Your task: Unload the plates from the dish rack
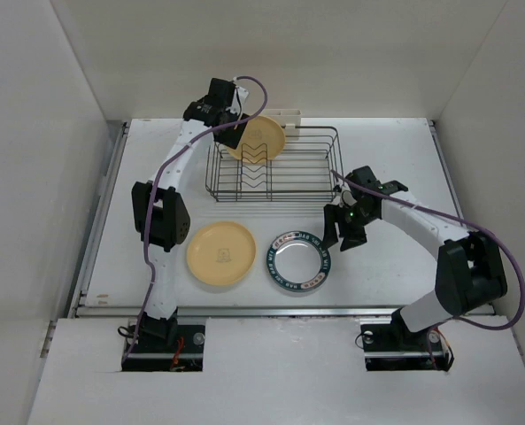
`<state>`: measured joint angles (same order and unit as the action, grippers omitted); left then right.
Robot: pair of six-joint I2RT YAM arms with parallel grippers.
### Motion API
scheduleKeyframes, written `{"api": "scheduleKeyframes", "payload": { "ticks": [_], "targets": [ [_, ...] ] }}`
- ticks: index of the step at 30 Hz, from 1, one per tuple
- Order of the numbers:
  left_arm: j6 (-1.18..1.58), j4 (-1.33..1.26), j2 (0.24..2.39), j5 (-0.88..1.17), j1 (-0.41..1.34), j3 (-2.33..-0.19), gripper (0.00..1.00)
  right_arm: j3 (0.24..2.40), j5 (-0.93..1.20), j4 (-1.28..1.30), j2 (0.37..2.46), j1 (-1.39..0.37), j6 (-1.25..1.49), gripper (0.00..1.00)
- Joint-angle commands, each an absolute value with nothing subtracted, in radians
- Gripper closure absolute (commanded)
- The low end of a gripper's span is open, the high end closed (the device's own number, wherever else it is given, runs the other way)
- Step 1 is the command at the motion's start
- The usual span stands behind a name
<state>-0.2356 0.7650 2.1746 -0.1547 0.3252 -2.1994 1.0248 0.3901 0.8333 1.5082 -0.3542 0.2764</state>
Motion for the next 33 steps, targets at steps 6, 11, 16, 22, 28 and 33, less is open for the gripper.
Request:
{"api": "scheduleKeyframes", "payload": {
  "ticks": [6, 11, 16, 22, 28, 33],
  "targets": [
    [-0.492, 0.509, 2.132, -0.092, 0.351, -2.207, 0.25, 1.261, 0.243, 0.864, 1.526, -0.354, 0.268, 0.32],
    [-0.554, 0.486, 2.224, -0.074, 0.351, -2.261, 0.19, 1.35, 0.232, 0.864, 1.577, -0.354, 0.249, 0.32],
    [-0.554, 0.417, 2.266, -0.04, 0.351, -2.27, 0.25, 1.385, 0.264, 0.864, 1.649, -0.354, 0.239, 0.32],
    [-0.532, 0.397, 2.251, -0.069, 0.351, -2.257, 0.87, 1.417, 0.285, 0.864, 1.669, -0.354, 0.239, 0.32],
    [-0.545, 0.37, 2.183, -0.137, 0.351, -2.229, 1.0, 1.408, 0.285, 0.864, 1.669, -0.354, 0.239, 0.32],
    [-0.476, 0.393, 2.129, -0.137, 0.33, -2.25, 1.0, 1.408, 0.285, 0.864, 1.669, -0.354, 0.239, 0.32]
  ]
}}
